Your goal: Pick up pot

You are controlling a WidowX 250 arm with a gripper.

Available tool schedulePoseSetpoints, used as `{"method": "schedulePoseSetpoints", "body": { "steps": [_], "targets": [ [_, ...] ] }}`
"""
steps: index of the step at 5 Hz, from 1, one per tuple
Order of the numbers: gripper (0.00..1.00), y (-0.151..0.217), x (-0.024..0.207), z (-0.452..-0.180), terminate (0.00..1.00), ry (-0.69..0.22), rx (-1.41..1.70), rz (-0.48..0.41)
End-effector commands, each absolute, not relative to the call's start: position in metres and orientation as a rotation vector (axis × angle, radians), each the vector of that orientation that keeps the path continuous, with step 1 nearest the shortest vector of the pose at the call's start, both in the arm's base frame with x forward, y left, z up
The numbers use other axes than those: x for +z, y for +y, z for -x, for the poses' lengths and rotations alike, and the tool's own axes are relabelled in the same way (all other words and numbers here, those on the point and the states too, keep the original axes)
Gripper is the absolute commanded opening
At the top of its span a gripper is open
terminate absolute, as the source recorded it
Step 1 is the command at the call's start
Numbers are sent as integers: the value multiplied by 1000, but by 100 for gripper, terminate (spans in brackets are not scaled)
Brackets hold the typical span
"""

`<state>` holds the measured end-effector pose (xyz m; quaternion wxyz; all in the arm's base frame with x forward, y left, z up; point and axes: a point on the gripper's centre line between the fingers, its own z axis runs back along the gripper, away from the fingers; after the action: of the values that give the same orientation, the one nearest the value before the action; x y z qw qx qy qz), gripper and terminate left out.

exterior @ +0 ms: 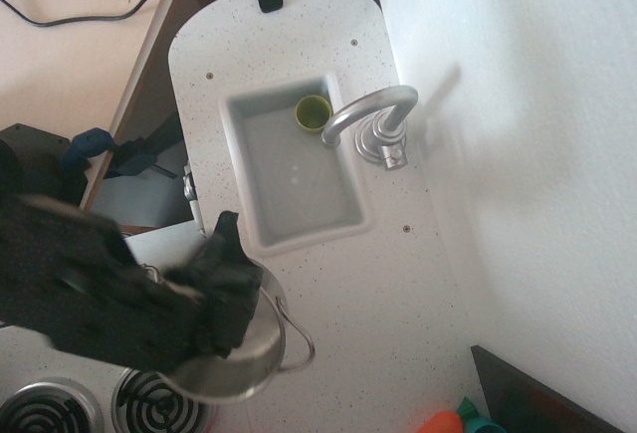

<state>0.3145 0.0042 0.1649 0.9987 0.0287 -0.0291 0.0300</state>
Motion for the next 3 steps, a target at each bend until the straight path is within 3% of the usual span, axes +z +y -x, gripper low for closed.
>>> {"method": "schedulePoseSetpoints", "body": {
  "steps": [1,2,3],
  "targets": [
    [100,21,263,-326,0,-352,61,48],
    [100,32,308,-321,0,-375,97,57],
    [100,28,304,-324,0,-360,87,58]
  ]
}}
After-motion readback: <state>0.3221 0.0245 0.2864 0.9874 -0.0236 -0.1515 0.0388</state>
